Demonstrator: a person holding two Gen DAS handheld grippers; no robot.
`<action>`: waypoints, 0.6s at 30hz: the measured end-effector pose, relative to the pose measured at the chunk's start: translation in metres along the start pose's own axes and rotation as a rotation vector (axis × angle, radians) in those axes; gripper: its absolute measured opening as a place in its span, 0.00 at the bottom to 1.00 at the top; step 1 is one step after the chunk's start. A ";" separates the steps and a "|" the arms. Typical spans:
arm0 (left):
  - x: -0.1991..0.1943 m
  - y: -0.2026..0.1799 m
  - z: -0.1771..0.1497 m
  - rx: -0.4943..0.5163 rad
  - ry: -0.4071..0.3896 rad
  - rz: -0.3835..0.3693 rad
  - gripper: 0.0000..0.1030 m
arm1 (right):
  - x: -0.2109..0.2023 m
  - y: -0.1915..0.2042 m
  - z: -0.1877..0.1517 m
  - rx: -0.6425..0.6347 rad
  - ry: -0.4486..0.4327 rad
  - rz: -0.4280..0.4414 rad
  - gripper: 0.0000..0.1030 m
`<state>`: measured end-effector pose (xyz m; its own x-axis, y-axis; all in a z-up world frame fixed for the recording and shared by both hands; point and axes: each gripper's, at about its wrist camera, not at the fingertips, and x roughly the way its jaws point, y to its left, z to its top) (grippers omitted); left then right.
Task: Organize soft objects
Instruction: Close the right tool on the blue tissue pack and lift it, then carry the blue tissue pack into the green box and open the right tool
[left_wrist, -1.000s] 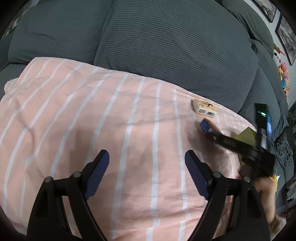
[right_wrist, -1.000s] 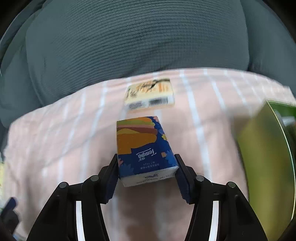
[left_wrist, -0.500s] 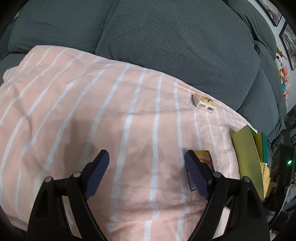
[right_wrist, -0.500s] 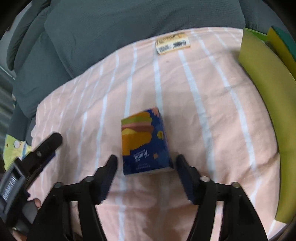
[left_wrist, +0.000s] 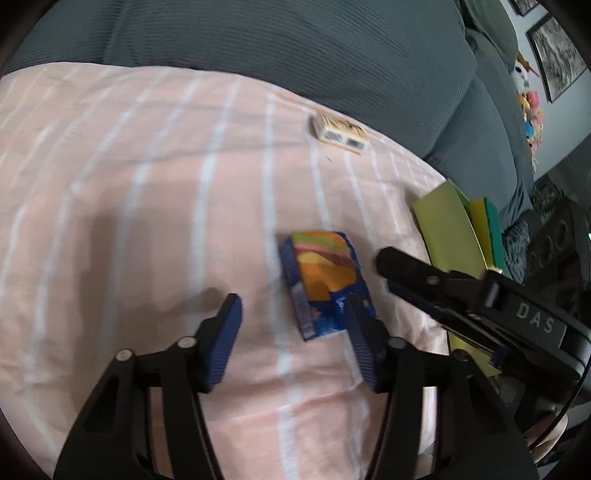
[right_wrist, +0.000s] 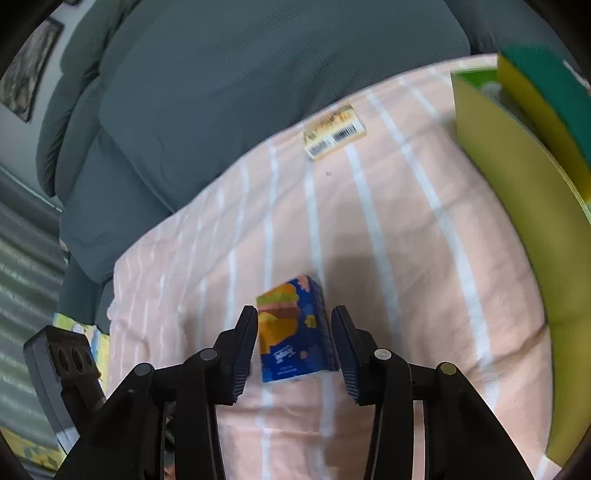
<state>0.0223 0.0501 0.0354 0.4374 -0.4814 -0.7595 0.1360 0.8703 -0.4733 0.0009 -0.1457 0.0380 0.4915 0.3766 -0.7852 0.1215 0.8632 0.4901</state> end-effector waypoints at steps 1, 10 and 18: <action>0.004 -0.002 -0.001 0.004 0.007 -0.004 0.45 | 0.002 -0.002 -0.001 0.007 0.016 0.004 0.43; 0.026 -0.008 -0.003 -0.026 0.037 -0.093 0.31 | 0.032 -0.010 -0.003 0.030 0.133 0.033 0.44; -0.007 -0.041 -0.007 0.103 -0.082 -0.071 0.29 | -0.007 -0.007 -0.004 0.020 0.042 0.101 0.44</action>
<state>0.0069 0.0168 0.0571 0.4939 -0.5362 -0.6846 0.2581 0.8422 -0.4734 -0.0074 -0.1533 0.0382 0.4657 0.4753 -0.7465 0.0902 0.8137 0.5743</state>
